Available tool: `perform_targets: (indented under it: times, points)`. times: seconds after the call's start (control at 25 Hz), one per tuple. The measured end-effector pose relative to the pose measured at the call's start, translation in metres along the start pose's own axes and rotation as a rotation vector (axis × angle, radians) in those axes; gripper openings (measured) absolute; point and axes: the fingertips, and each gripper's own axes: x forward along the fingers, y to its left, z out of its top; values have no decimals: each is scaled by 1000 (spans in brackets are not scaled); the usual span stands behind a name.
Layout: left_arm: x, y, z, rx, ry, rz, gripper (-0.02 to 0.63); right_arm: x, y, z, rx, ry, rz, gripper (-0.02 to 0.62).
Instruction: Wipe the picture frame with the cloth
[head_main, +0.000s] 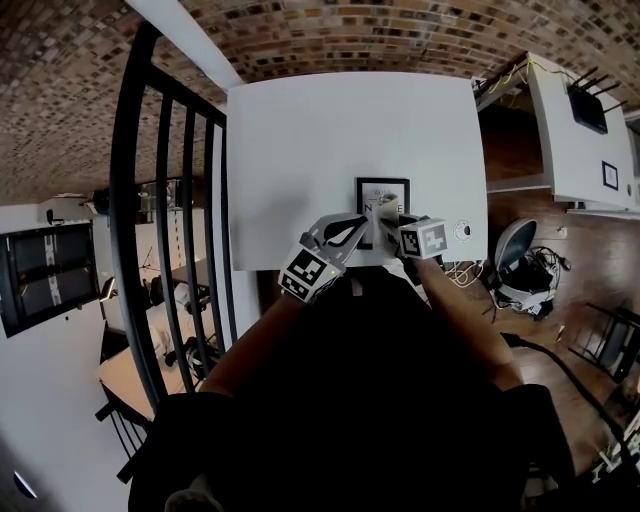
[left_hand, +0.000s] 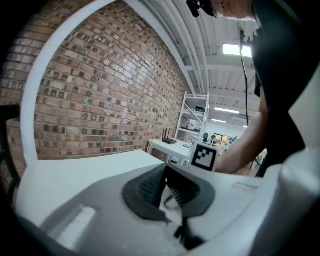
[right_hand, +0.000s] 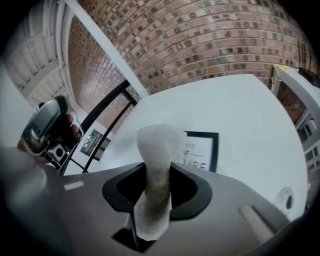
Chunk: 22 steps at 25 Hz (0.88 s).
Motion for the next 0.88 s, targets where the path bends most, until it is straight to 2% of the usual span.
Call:
perform_targets:
  times: [0.08,0.16,0.28,0.36,0.52,0.72,0.88]
  points:
    - [0,3,-1,21,-6,14,2,8,39,-3,-40,53,64,123]
    - [1,5,-2,34,-10,18,2,21,62,-13,-79,100,93,123]
    - [0,4,-3,62,4,10,2,44,61,-31,-169,116,93,123]
    - [-1,3,-4,71,11,5,2,43,50,-46,-175,147,67,123]
    - [1,4,-9,57,16,0,2,18,22,-69,-59,181,5,123]
    - [8,1,-13,55,19,-24,2,-6,-18,-78,61,120,-64,123]
    - [13,-3,-14,56,26,-37,3,-25,-44,-80,115,95,-109,123]
